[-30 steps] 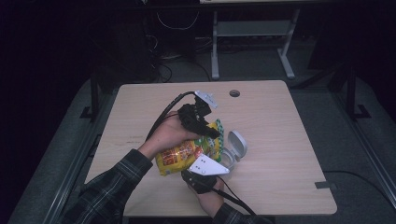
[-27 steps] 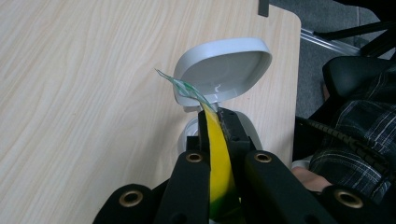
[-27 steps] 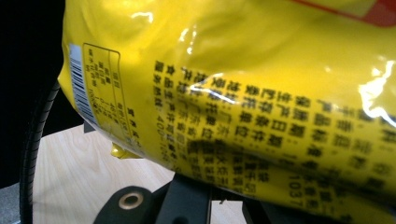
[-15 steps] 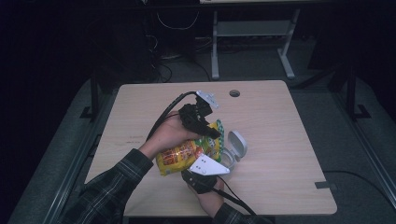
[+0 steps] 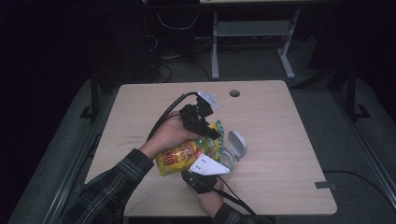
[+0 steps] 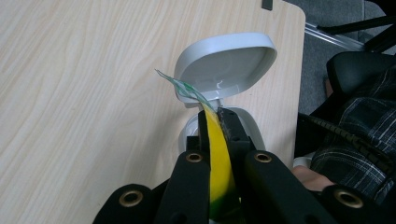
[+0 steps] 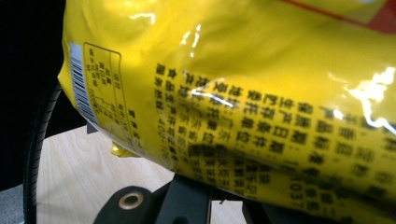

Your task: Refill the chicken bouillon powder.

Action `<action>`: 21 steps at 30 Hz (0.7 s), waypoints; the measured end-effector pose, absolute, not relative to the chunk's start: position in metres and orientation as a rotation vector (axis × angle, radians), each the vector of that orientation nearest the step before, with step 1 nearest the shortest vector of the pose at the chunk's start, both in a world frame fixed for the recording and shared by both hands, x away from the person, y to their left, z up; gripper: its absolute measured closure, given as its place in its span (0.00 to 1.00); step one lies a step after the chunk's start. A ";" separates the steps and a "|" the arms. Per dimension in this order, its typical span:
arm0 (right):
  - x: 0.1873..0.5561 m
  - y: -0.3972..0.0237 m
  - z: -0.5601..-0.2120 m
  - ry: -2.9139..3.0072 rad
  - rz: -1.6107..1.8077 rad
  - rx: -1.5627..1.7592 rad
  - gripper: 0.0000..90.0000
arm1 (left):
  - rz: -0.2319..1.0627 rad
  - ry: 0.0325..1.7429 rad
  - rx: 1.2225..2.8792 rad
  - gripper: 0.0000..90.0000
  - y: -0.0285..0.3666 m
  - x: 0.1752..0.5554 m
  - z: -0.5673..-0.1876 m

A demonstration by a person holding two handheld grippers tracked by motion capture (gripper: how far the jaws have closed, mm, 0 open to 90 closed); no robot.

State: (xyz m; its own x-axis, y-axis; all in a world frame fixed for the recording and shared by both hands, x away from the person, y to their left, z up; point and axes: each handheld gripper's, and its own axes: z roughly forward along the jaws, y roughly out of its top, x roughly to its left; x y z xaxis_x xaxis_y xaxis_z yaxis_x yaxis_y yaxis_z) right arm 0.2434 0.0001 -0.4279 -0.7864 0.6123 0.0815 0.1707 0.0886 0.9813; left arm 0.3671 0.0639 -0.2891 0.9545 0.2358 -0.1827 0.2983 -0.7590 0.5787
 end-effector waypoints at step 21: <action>0.244 -0.002 -0.429 2.019 1.765 0.777 1.00 | -0.130 0.389 2.483 1.00 0.059 0.367 -0.290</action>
State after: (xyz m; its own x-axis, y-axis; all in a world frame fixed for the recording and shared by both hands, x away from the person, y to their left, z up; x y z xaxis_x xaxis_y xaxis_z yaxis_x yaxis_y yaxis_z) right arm 0.2443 -0.0021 -0.4291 -0.7894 0.6068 0.0932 0.1737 0.0751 0.9819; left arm 0.3671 0.0586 -0.2901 0.9520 0.2458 -0.1823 0.3060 -0.7679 0.5627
